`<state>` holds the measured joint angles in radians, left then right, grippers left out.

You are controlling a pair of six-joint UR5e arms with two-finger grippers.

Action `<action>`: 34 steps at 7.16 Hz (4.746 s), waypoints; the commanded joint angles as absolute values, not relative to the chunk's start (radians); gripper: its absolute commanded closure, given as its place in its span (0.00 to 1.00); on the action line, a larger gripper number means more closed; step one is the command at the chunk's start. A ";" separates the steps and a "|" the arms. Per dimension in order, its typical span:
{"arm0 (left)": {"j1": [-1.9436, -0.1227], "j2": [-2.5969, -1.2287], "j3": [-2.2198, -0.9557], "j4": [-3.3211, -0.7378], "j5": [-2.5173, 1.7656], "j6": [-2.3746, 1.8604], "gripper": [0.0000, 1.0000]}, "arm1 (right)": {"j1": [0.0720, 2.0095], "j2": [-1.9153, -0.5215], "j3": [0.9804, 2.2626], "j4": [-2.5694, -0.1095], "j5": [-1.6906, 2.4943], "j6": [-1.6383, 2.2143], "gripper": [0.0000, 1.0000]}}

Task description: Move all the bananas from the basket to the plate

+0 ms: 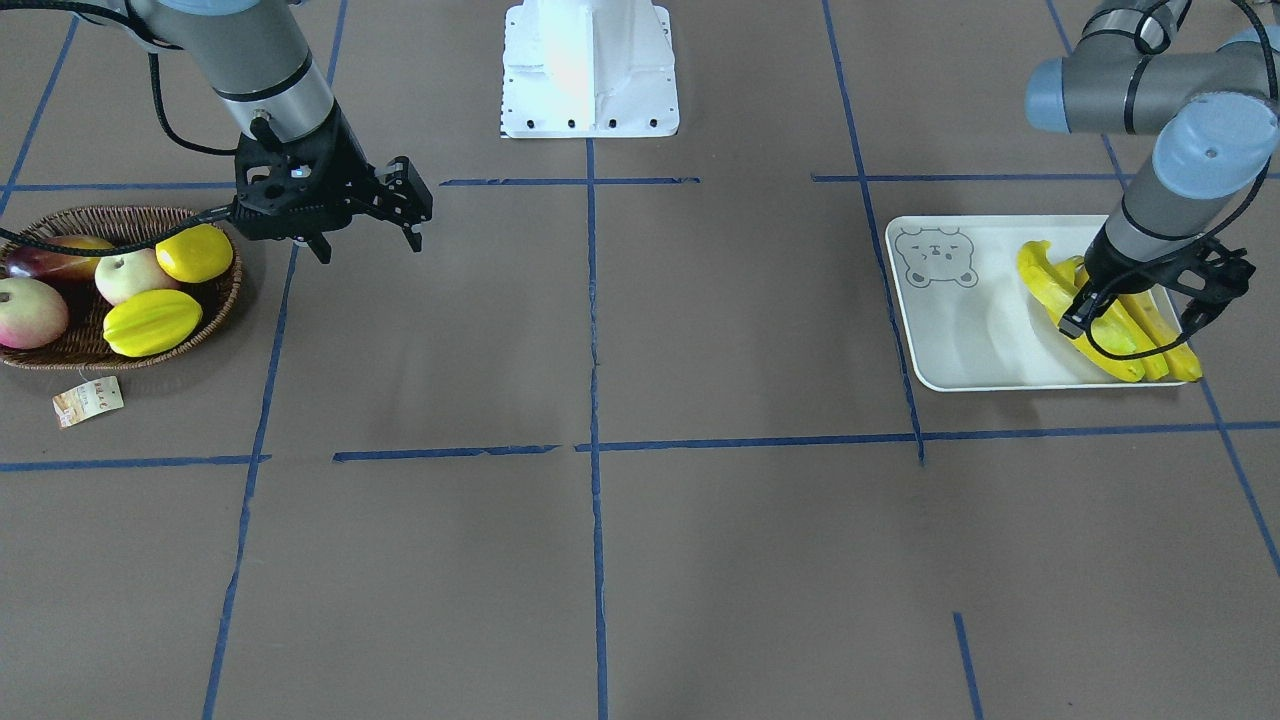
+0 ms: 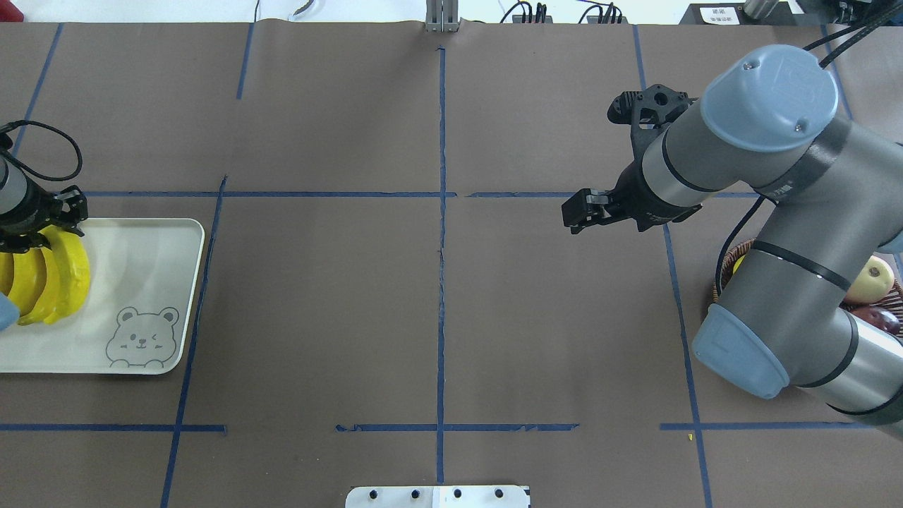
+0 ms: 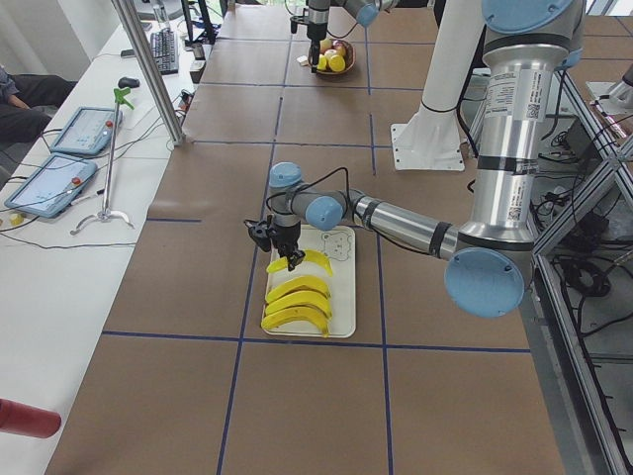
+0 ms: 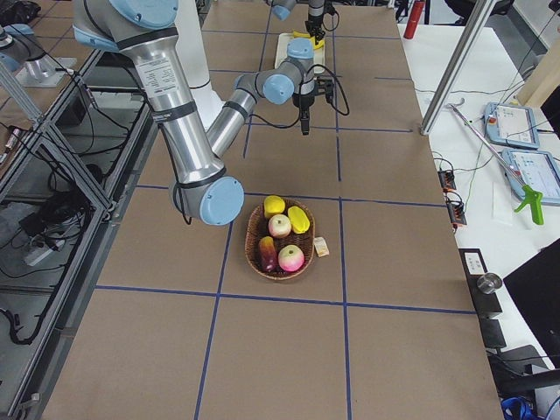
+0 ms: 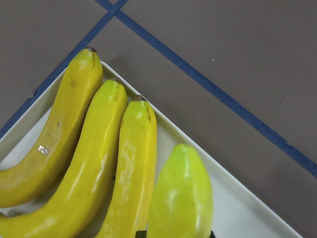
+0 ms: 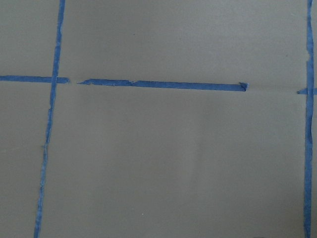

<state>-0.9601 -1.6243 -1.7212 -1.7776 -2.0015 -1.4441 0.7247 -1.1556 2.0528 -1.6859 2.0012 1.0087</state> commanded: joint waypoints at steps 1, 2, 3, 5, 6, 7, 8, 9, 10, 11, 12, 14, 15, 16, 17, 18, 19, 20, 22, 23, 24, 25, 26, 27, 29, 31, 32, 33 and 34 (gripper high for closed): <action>-0.957 -1.624 -1.668 -1.862 -2.000 -1.437 0.48 | 0.724 -1.176 2.059 -1.683 2.000 1.008 0.00; -0.957 -1.624 -1.672 -1.876 -2.000 -1.431 0.00 | 0.724 -1.183 2.057 -1.683 2.000 1.008 0.00; -0.959 -1.621 -1.683 -1.875 -2.008 -1.372 0.00 | 0.724 -1.183 2.056 -1.686 2.002 0.999 0.00; -0.972 -1.618 -1.701 -1.868 -2.037 -1.223 0.00 | 0.739 -1.227 2.065 -1.689 2.003 0.930 0.00; -1.004 -1.576 -1.725 -1.867 -2.090 -1.071 0.00 | 0.777 -1.286 2.084 -1.689 2.005 0.849 0.00; -1.102 -1.544 -1.729 -1.849 -2.155 -0.800 0.00 | 0.845 -1.357 2.098 -1.689 2.067 0.736 0.00; -1.197 -1.531 -1.730 -1.779 -2.202 -0.549 0.00 | 0.918 -1.415 2.097 -1.687 2.116 0.595 0.00; -1.277 -1.534 -1.730 -1.693 -2.219 -0.323 0.00 | 0.980 -1.474 2.092 -1.687 2.120 0.462 0.00; -1.342 -1.535 -1.730 -1.633 -2.220 -0.117 0.00 | 1.058 -1.521 2.074 -1.687 2.169 0.320 0.00; -1.394 -1.531 -1.732 -1.581 -2.221 0.005 0.00 | 1.153 -1.573 2.036 -1.686 2.245 0.160 0.00; -1.441 -1.529 -1.732 -1.531 -2.226 0.099 0.00 | 1.249 -1.627 2.001 -1.686 2.279 -0.011 0.00; -1.556 -1.530 -1.755 -1.340 -2.345 0.223 0.00 | 1.415 -1.661 1.869 -1.689 2.350 -0.298 0.00; -1.580 -1.526 -1.753 -1.335 -2.345 0.227 0.00 | 1.489 -1.690 1.824 -1.684 2.364 -0.325 0.00; -1.580 -1.525 -1.734 -1.348 -2.348 0.229 0.00 | 1.543 -1.706 1.774 -1.680 2.358 -0.312 0.01; -1.580 -1.507 -1.738 -1.353 -2.345 0.229 0.00 | 1.586 -1.709 1.725 -1.680 2.358 -0.310 0.01; -1.580 -1.506 -1.741 -1.353 -2.338 0.229 0.00 | 1.597 -1.733 1.724 -1.678 2.358 -0.310 0.01; -1.580 -1.508 -1.727 -1.365 -2.335 0.226 0.00 | 1.598 -1.750 1.727 -1.674 2.353 -0.308 0.00; -1.588 -1.506 -1.762 -1.373 -2.327 0.227 0.00 | 1.598 -1.750 1.729 -1.674 2.349 -0.286 0.00; -1.591 -1.488 -1.779 -1.371 -2.246 0.226 0.00 | 1.598 -1.749 1.747 -1.669 2.347 -0.214 0.00; -1.592 -1.486 -1.782 -1.371 -2.246 0.227 0.00 | 1.598 -1.749 1.787 -1.669 2.347 -0.174 0.00; -1.589 -1.480 -1.779 -1.365 -2.243 0.229 0.00 | 1.597 -1.747 1.790 -1.669 2.349 -0.172 0.00; -1.589 -1.467 -1.785 -1.370 -2.244 0.233 0.00 | 1.597 -1.746 1.790 -1.669 2.350 -0.172 0.00; -1.589 -1.465 -1.798 -1.370 -2.244 0.232 0.00 | 1.597 -1.747 1.790 -1.669 2.350 -0.172 0.00; -1.588 -1.465 -1.796 -1.371 -2.244 0.232 0.00 | 1.597 -1.747 1.790 -1.669 2.352 -0.172 0.00; -1.588 -1.463 -1.796 -1.371 -2.244 0.232 0.00 | 1.597 -1.747 1.790 -1.669 2.352 -0.170 0.00; -1.588 -1.463 -1.795 -1.370 -2.246 0.232 0.00 | 1.597 -1.747 1.792 -1.667 2.353 -0.170 0.00; -1.588 -1.463 -1.796 -1.370 -2.246 0.232 0.00 | 1.597 -1.747 1.793 -1.669 2.355 -0.170 0.00; -1.588 -1.463 -1.796 -1.371 -2.246 0.232 0.00 | 1.597 -1.747 1.795 -1.667 2.353 -0.170 0.00; -1.588 -1.463 -1.796 -1.371 -2.246 0.232 0.00 | 1.597 -1.747 1.795 -1.669 2.355 -0.170 0.00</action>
